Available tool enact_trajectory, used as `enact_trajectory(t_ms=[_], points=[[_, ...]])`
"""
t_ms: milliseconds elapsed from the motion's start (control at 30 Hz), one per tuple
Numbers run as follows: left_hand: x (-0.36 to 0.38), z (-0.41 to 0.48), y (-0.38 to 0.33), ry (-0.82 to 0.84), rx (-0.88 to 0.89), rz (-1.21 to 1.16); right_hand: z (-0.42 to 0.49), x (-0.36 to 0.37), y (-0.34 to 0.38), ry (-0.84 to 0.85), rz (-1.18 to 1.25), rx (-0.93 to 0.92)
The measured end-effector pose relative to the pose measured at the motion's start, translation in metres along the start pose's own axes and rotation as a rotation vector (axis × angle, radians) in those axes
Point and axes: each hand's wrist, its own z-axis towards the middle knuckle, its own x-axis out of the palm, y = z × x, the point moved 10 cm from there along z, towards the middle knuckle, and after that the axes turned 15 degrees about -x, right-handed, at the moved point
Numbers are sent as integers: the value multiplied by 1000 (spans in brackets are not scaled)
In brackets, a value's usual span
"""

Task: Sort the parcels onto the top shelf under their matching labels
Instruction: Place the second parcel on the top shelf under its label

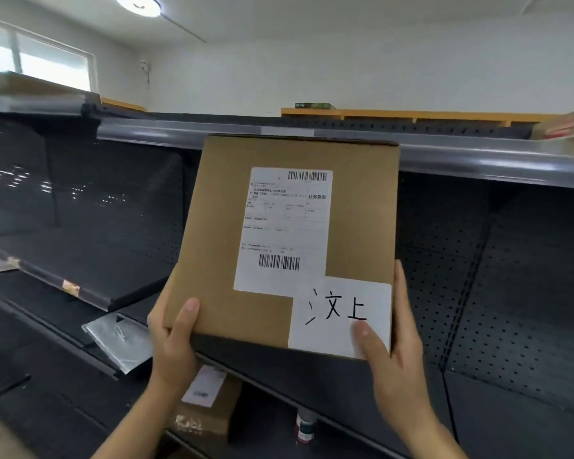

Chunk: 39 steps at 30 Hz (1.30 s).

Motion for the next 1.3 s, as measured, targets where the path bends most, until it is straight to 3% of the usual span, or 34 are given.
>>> enact_trajectory(t_ms=[233,367,467,667,933,1167,1300], points=[[-12,51,-67,41,62,17,12,38,29,7,-9,48],[-20,54,-79,41,90,-31,28,48,49,-4,-27,-22],[-20,71,-88,1,82,-57,56,53,60,4,-27,-58],[29,127,-118,70,92,23,146,39,77,23,-71,-133],[99,233,-143,46,29,184,264,22,41,22,-144,147],[143,296,-135,60,-92,237,326,8,13,-64,-112,257],[157,325,-112,110,-209,285,342,7,-14,-33,-157,341]])
